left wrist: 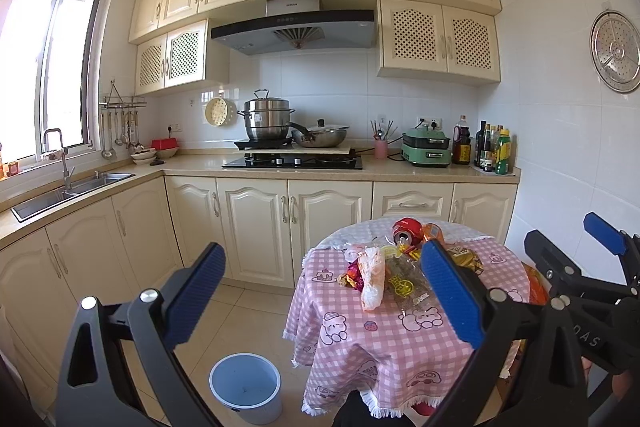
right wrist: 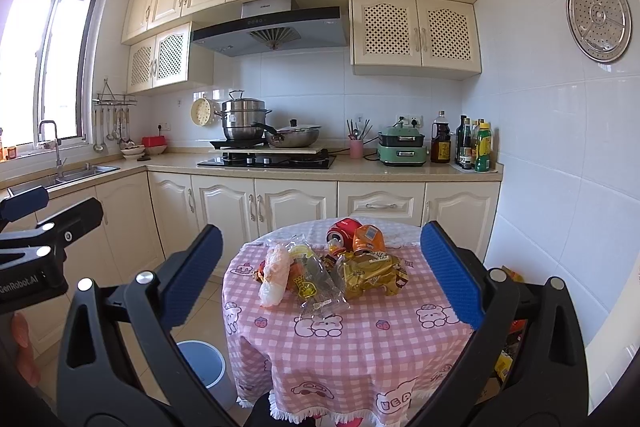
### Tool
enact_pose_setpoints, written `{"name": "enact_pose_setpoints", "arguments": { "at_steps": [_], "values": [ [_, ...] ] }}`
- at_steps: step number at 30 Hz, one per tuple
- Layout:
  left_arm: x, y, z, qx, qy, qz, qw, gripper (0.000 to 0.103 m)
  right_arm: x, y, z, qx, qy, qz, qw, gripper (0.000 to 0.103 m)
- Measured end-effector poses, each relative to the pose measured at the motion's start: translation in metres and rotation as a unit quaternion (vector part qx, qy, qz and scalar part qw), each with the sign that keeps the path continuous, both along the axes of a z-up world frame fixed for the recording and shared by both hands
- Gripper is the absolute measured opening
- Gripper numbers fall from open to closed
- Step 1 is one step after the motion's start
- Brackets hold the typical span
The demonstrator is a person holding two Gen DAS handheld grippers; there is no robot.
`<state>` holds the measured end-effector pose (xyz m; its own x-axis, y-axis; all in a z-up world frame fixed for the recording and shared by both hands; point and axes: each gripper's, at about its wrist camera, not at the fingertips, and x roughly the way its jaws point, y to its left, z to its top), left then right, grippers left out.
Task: Collect trash
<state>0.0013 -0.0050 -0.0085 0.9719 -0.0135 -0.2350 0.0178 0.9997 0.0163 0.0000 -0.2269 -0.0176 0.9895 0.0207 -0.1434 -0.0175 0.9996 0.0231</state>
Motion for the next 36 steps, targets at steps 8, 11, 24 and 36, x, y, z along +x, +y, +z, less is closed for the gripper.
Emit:
{"name": "enact_pose_setpoints", "arguments": {
  "at_steps": [8,11,24,36],
  "values": [
    [0.0000,0.0005,0.0000,0.001,0.001,0.000,1.0000,0.096,-0.0003,0.0006,-0.0018,0.000,0.001,0.000,1.000,0.097],
    [0.0004,0.0000,-0.0014,0.002,0.002,0.000,1.0000,0.096,0.0003,-0.0001,-0.0011,0.001,0.001,0.000,1.000,0.097],
    [0.0003,-0.0005,-0.0021,0.002,0.002,-0.001,1.0000,0.096,0.0004,0.0073,-0.0044,0.002,0.005,0.007,1.000,0.097],
    [0.0007,-0.0008,-0.0023,0.003,0.001,-0.001,1.0000,0.096,0.0012,0.0061,-0.0007,0.001,0.004,0.006,1.000,0.097]
  ]
}}
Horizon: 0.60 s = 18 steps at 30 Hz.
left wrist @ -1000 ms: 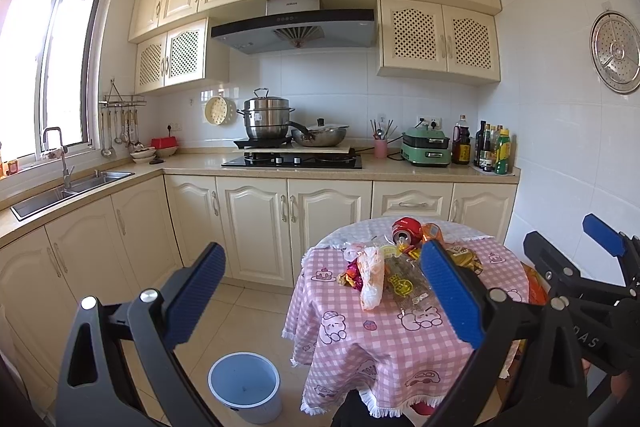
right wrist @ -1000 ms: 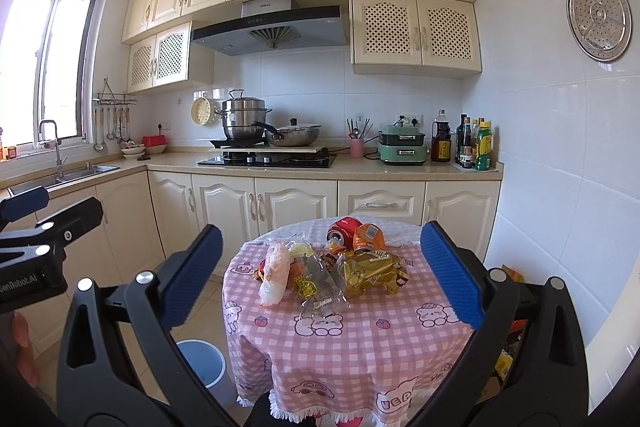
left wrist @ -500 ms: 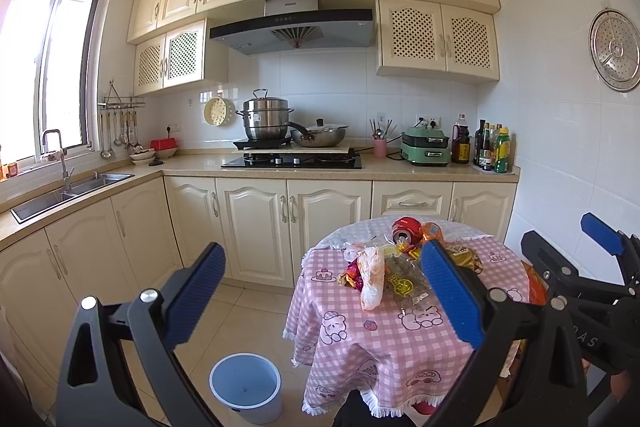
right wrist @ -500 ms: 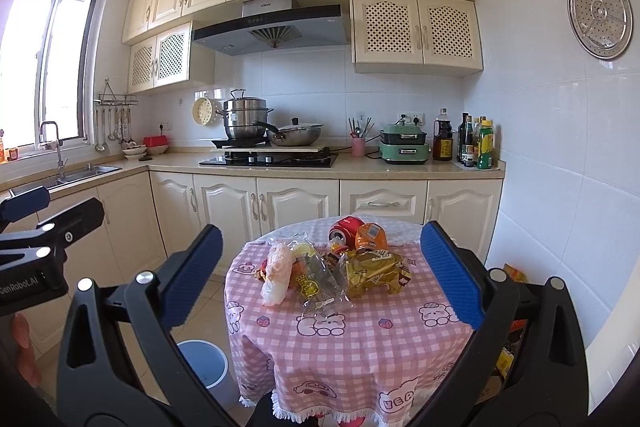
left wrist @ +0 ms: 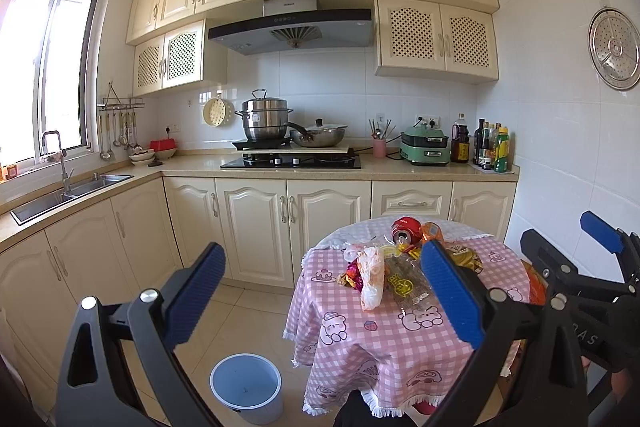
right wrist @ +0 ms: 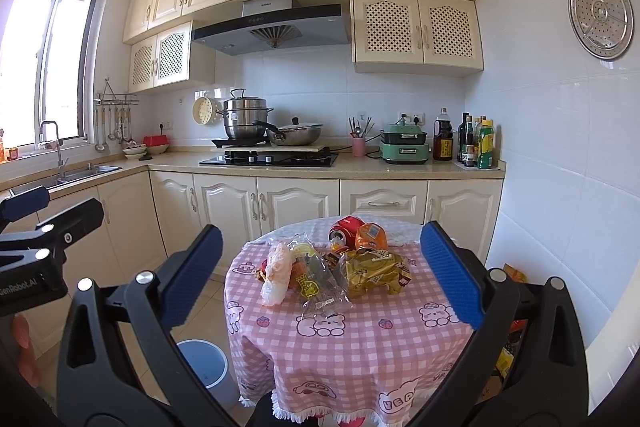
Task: Collect trash
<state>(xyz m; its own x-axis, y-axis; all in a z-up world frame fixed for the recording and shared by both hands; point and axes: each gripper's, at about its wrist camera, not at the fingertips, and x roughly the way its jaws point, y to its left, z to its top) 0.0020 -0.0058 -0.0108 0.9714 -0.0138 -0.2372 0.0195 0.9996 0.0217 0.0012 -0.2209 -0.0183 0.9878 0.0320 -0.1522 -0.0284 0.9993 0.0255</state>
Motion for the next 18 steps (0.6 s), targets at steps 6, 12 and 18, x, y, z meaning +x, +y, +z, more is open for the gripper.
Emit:
{"name": "enact_pose_setpoints", "arguments": {
  "at_steps": [6,12,18],
  "values": [
    [0.0002,-0.0001,-0.0005,0.000,0.001,0.000,1.0000,0.096,0.0006,-0.0010,-0.0007,0.004,0.003,-0.001,1.000,0.097],
    [0.0015,0.0001,-0.0023,0.001,0.003,-0.001,1.0000,0.096,0.0034,-0.0025,-0.0025,0.006,0.009,0.002,1.000,0.097],
    [0.0044,0.0021,-0.0039,0.005,0.007,-0.002,1.0000,0.096,0.0057,-0.0031,-0.0032,0.006,0.013,0.000,1.000,0.097]
  ]
}}
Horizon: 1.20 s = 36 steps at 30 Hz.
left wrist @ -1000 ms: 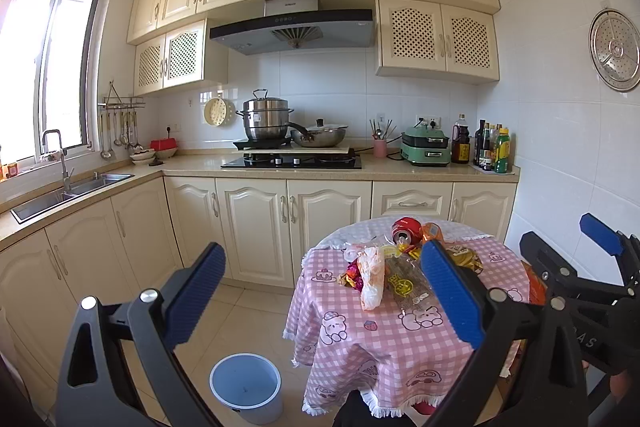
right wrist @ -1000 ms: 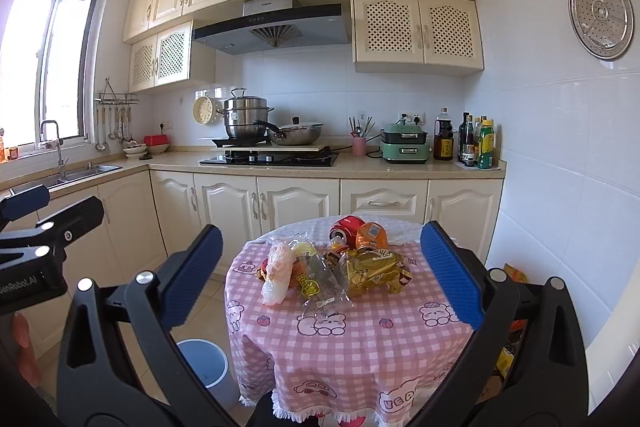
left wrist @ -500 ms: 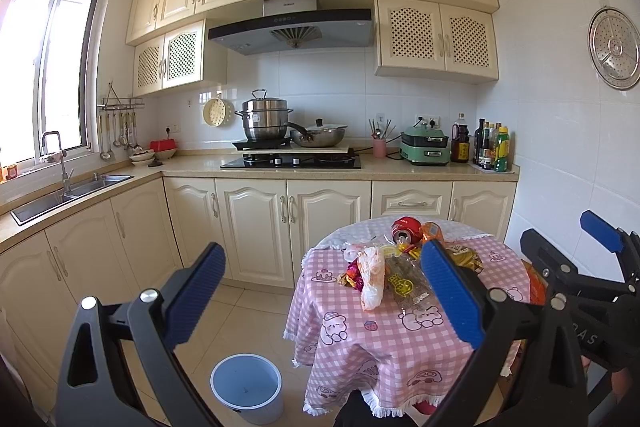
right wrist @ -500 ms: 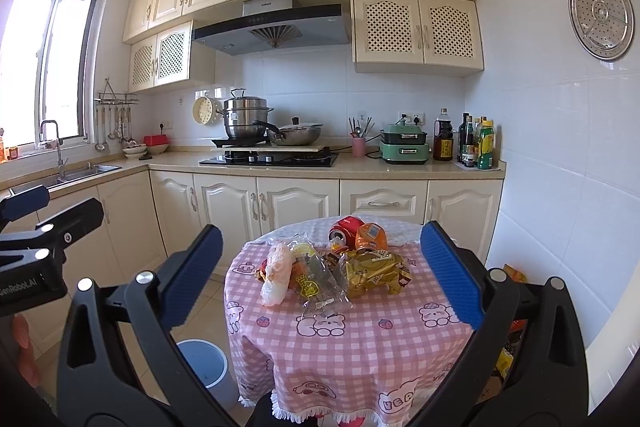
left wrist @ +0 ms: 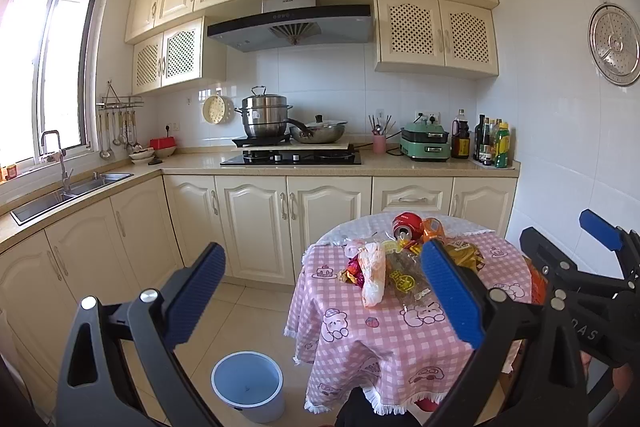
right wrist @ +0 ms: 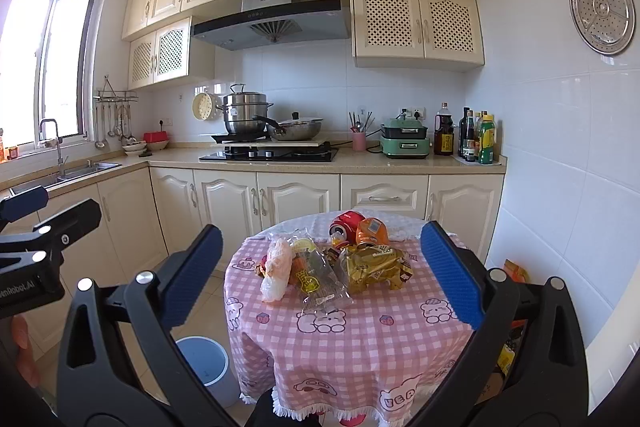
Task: Collect trash
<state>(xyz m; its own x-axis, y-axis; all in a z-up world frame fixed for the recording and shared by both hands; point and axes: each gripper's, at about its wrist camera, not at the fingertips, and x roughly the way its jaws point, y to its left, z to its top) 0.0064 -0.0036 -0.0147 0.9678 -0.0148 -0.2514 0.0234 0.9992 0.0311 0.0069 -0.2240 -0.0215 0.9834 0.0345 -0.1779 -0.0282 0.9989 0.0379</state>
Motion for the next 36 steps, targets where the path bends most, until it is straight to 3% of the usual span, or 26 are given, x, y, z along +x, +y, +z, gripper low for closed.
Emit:
{"name": "enact_pose_setpoints", "arguments": {
  "at_steps": [11,20,25,30,36],
  "values": [
    [0.019,0.005,-0.012,0.003,0.028,0.013,0.9995,0.096,0.019,-0.003,-0.009,0.004,0.019,0.001,1.000,0.097],
    [0.071,0.023,-0.045,-0.008,0.097,0.031,0.9948,0.096,0.068,-0.020,-0.045,0.021,0.085,0.001,0.996,0.097],
    [0.121,0.026,-0.082,-0.025,0.183,0.003,0.9828,0.096,0.104,-0.034,-0.080,0.031,0.136,-0.010,0.990,0.097],
    [0.182,0.011,-0.117,-0.079,0.266,-0.058,0.9590,0.096,0.138,-0.051,-0.109,0.046,0.173,-0.021,0.984,0.097],
    [0.250,-0.034,-0.147,-0.077,0.299,-0.103,0.9455,0.096,0.173,-0.075,-0.131,0.067,0.197,-0.040,0.977,0.097]
  ]
}}
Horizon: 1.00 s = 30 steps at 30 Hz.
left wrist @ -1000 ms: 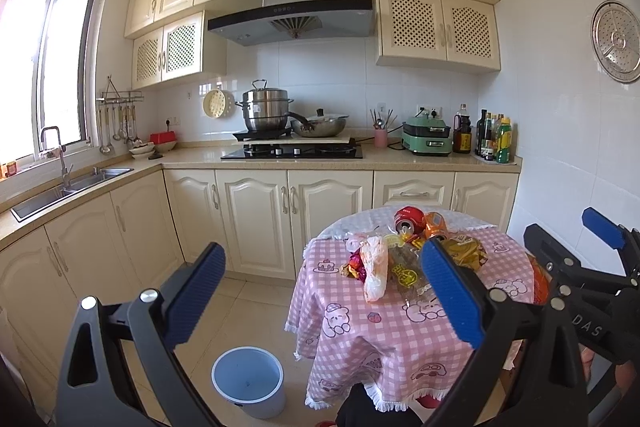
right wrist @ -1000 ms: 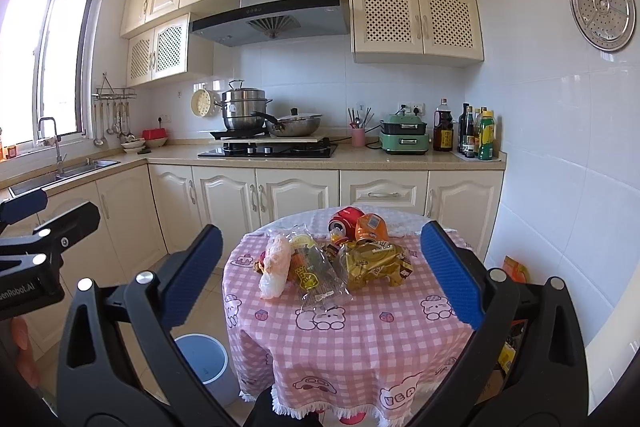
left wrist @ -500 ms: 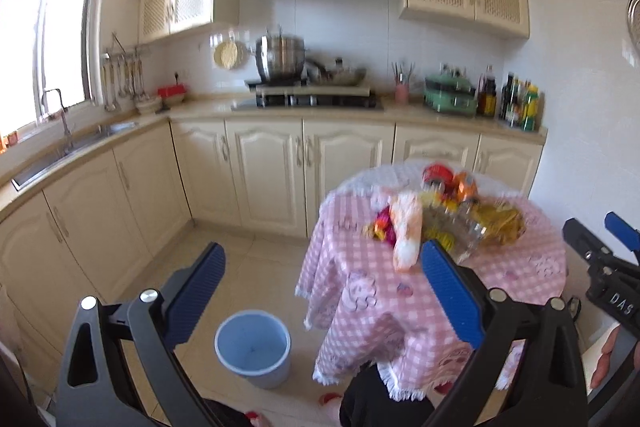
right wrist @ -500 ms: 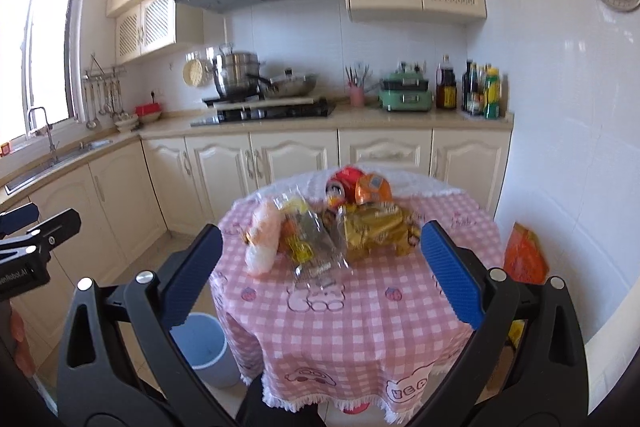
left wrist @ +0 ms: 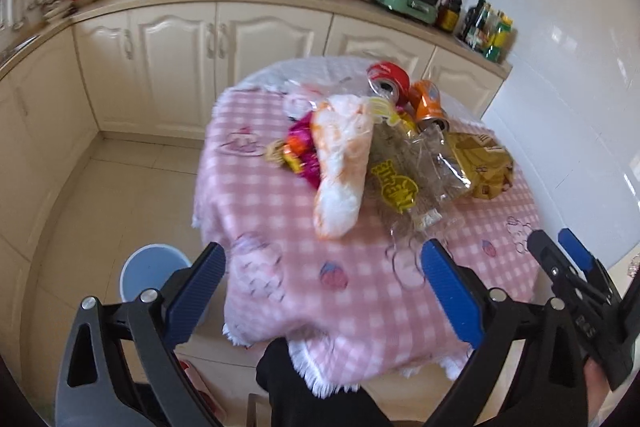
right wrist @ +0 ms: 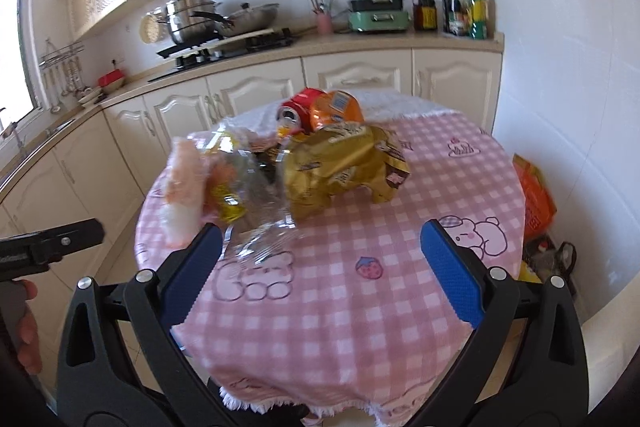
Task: Collect trash
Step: 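Grasp the white-orange plastic bag with the left tool while the right tool grasps the gold snack bag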
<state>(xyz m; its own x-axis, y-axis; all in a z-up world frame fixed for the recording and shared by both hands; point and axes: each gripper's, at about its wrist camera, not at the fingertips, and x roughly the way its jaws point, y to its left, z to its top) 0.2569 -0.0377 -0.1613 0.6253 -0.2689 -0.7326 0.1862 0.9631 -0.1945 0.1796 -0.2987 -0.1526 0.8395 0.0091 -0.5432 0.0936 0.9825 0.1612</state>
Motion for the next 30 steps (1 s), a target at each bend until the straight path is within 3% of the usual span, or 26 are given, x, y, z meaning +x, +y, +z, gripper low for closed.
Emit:
{"name": "enact_pose_setpoints", "arguments": {
  "at_steps": [7,9,11,14,18,24,29,30],
  "values": [
    [0.058,-0.034,-0.019,0.022,0.009,-0.019,0.9995,0.096,0.029,-0.016,-0.024,0.010,0.031,-0.006,0.999,0.097],
    [0.070,-0.038,-0.021,0.027,0.009,-0.015,0.9995,0.090,0.035,-0.018,-0.027,0.011,0.033,-0.007,0.999,0.097],
    [0.079,-0.038,-0.026,0.032,0.022,-0.016,0.9991,0.057,0.042,-0.022,-0.028,0.017,0.033,-0.011,0.999,0.097],
    [0.090,-0.041,-0.039,0.020,0.055,-0.024,0.9980,0.036,0.049,-0.028,-0.025,0.037,0.022,-0.019,0.999,0.097],
    [0.083,-0.040,-0.038,0.007,0.033,-0.021,0.9992,0.033,0.061,-0.037,-0.023,0.079,0.016,-0.031,0.996,0.097],
    [0.062,-0.034,-0.017,-0.006,-0.016,-0.021,0.9996,0.031,0.081,-0.043,-0.025,0.190,0.013,-0.027,0.981,0.097],
    [0.048,-0.028,-0.005,-0.017,-0.034,-0.019,0.9991,0.031,0.103,-0.043,-0.031,0.227,0.024,-0.020,0.974,0.097],
    [0.046,-0.026,-0.002,-0.016,-0.037,-0.019,0.9990,0.031,0.109,-0.044,-0.033,0.232,0.032,-0.022,0.972,0.091]
  ]
}}
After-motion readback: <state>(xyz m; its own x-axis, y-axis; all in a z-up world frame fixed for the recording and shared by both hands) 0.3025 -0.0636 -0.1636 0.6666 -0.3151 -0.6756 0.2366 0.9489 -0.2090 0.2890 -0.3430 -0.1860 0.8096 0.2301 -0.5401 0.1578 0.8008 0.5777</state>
